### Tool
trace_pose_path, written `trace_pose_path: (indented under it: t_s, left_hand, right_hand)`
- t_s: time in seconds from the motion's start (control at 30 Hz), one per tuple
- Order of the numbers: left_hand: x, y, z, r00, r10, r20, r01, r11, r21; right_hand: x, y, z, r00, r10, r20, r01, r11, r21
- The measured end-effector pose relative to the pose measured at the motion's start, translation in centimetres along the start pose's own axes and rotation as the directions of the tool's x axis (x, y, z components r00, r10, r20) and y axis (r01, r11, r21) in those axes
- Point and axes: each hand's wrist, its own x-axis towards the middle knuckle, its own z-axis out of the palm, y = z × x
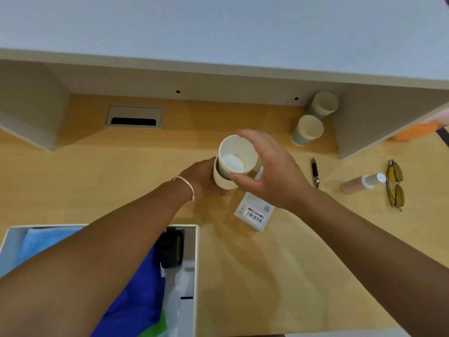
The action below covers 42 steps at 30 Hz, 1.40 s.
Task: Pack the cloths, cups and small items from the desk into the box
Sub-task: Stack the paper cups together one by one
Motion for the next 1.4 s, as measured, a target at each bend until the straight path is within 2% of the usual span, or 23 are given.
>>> trace_pose_path:
  t_s: [0.2,0.37,0.47,0.53,0.6,0.7,0.77,0.87,0.97,1.1,1.17,1.23,1.33,1.4]
  left_hand:
    - [-0.4,0.2,0.1,0.999,-0.033,-0.014,0.033,0.999,-0.028]
    - [-0.4,0.4,0.1,1.000,-0.007,-0.019,0.006,0.999,-0.037]
    - [-0.2,0.6,0.2,1.000,-0.003,-0.009,0.002,0.999,-0.041]
    - [-0.1,0.7,0.3,1.000,-0.011,-0.012,0.011,1.000,-0.013]
    - [0.1,0.7,0.5,1.000,-0.018,-0.022,0.018,1.000,0.010]
    - [0.2,0.6,0.7,0.999,-0.027,-0.024,0.027,1.000,0.013]
    - [0.1,0.6,0.6,0.999,-0.040,-0.028,0.040,0.999,0.003]
    - [0.1,0.6,0.7,0.998,-0.056,-0.041,0.055,0.998,-0.032]
    - [0.2,0.4,0.8,0.997,-0.057,-0.050,0.053,0.996,-0.070]
    - [0.2,0.3,0.8,0.997,-0.049,-0.052,0.046,0.997,-0.057]
    - [0.2,0.2,0.7,0.998,-0.042,-0.051,0.040,0.999,-0.029]
    - [0.2,0.2,0.7,0.998,-0.044,-0.051,0.043,0.999,-0.009]
    - [0.1,0.5,0.6,0.998,-0.043,-0.041,0.044,0.999,0.008]
    - [0.0,0.9,0.5,0.999,-0.035,-0.034,0.035,0.999,-0.018]
  right_hand:
    - [0.0,1.7,2.0,0.995,0.050,0.082,-0.050,0.999,0.001]
    - [0.3,2.3,2.4,0.994,0.071,0.080,-0.073,0.997,0.016]
    - [0.0,2.8,1.8,0.991,0.050,0.124,-0.064,0.991,0.115]
    - [-0.2,4.1,0.8,0.995,0.081,0.061,-0.090,0.981,0.171]
    - [-0.3,6.4,-0.5,0.981,0.164,-0.101,-0.148,0.977,0.156]
    - [0.4,11.1,-2.4,0.882,0.358,-0.306,-0.346,0.933,0.093]
    - [1.5,14.4,-3.5,0.817,0.477,-0.324,-0.478,0.875,0.082]
    - [3.1,18.6,-3.8,0.814,0.490,-0.310,-0.516,0.857,-0.001]
    - [4.0,20.8,-2.5,0.777,0.566,-0.275,-0.575,0.816,0.054]
    - [4.7,21.4,-1.4,0.806,0.554,-0.211,-0.554,0.830,0.061]
    - [4.4,19.8,-1.9,0.808,0.533,-0.253,-0.531,0.843,0.081]
    - [4.0,16.3,-2.9,0.831,0.470,-0.297,-0.450,0.882,0.140]
    - [2.3,9.0,-4.2,0.888,0.372,-0.270,-0.310,0.919,0.244]
    - [1.0,4.5,-4.6,0.923,0.296,-0.247,-0.244,0.944,0.222]
